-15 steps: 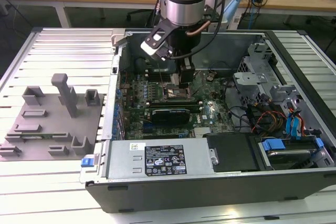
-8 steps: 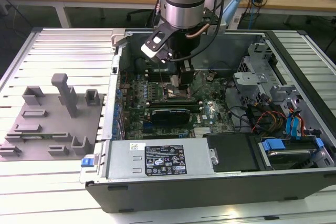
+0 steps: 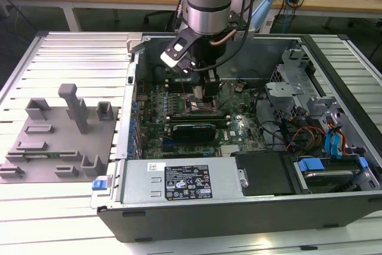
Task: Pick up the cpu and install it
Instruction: 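Place the cpu into insertion slot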
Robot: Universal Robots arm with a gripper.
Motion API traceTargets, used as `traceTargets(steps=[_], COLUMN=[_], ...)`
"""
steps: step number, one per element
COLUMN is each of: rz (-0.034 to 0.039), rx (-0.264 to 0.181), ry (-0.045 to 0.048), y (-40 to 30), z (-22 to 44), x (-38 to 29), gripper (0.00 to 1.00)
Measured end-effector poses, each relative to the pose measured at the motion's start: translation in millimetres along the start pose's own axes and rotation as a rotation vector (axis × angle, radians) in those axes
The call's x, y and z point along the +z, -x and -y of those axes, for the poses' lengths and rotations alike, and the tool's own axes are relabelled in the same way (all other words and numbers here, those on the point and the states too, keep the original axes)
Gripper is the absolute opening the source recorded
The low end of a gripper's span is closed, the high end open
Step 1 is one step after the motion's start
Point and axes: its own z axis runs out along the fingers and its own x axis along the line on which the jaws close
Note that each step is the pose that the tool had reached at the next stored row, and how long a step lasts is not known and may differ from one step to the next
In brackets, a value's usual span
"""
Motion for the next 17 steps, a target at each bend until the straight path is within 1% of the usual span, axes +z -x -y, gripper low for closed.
traceTargets(steps=[7, 14, 17], rz=[0.0001, 0.0002, 0.0001], rx=[0.0, 0.0, 0.001], ry=[-0.0001, -0.0001, -0.0001], y=[-1.2, -1.5, -1.8], z=[0.5, 0.8, 1.0], x=[8.2, 12.4, 15.4], gripper=[0.55, 0.55, 0.55])
